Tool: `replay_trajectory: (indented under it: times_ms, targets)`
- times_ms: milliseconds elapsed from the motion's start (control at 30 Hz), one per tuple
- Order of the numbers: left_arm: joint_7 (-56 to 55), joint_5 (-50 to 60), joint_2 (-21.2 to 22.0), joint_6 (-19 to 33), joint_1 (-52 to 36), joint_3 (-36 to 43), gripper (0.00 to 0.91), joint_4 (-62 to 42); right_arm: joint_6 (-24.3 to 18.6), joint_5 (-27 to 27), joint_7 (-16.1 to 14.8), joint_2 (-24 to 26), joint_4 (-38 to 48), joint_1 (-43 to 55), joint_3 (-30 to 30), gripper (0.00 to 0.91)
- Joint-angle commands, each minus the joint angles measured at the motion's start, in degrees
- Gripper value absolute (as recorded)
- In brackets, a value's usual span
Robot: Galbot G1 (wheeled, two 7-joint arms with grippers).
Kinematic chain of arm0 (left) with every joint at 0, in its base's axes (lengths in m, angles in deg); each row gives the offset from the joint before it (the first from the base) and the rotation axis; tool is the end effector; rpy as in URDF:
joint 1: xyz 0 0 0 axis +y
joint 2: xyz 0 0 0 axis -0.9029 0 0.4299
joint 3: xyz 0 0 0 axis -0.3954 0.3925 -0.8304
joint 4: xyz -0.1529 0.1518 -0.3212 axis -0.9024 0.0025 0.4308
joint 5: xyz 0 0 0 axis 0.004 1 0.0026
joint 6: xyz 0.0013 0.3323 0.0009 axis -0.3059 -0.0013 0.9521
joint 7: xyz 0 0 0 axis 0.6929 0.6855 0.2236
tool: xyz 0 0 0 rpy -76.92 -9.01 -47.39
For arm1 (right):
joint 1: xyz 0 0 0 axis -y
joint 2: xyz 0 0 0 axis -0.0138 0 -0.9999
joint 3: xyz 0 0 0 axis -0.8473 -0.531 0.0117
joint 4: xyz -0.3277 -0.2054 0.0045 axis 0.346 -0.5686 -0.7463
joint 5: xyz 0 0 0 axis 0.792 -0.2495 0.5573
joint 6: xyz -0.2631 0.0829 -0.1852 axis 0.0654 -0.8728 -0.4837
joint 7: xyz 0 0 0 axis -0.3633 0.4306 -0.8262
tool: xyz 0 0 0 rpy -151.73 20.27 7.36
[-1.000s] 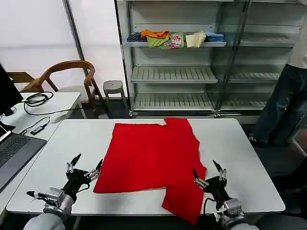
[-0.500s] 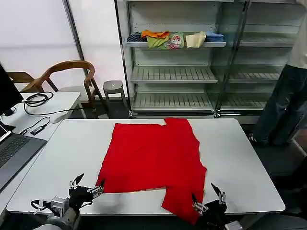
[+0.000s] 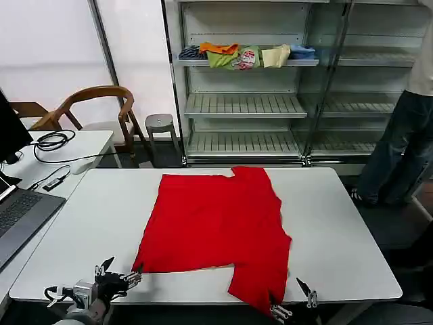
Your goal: Fold and organize the clothes.
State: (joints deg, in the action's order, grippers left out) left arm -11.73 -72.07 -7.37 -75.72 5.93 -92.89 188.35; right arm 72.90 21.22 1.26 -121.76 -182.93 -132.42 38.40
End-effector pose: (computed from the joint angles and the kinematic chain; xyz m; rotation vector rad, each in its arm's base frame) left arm 0.1496 0.1205 -0.2997 -0.0907 -2.5428 -0.1917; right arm 0.0616 -0.0462 -0.3262 0.3322 -2.6795 0.2871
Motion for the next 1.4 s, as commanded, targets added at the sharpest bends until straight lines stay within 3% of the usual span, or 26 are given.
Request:
replay_trajectory:
  times_ms: [33, 500, 533, 567, 600, 1400]
  targets:
    - [-0.1, -1.2, 0.5, -0.7, 0.0, 0.2, 0.907, -1.1, 0.0, 0.3, 0.5, -0.3, 0.6, -0.8, -0.9, 0.907]
    - [-0.5, -1.5, 0.8, -0.5, -0.9, 0.5, 0.907, -2.9, 0.5, -0.4, 0.8, -0.2, 0.9, -0.5, -1.3, 0.907]
    - [-0.3, -1.4, 0.8, -0.5, -1.0, 0.5, 0.574, -3.0, 0.7, -0.9, 0.8, -0.1, 0.8, -0.5, -1.3, 0.907]
    - [-0.3, -1.4, 0.8, -0.5, -1.0, 0.6, 0.071, -3.0, 0.8, -1.3, 0.9, 0.0, 0.7, -0.4, -1.3, 0.292]
    - [-0.2, -1.5, 0.9, -0.5, -0.9, 0.6, 0.030, -3.0, 0.9, -1.7, 0.9, 0.0, 0.6, -0.4, -1.3, 0.000]
    - [1.2, -1.3, 1.6, 0.5, -1.4, 2.3, 0.030, -1.9, 0.2, -3.8, 0.3, 0.3, 1.4, 1.4, -1.6, 0.000]
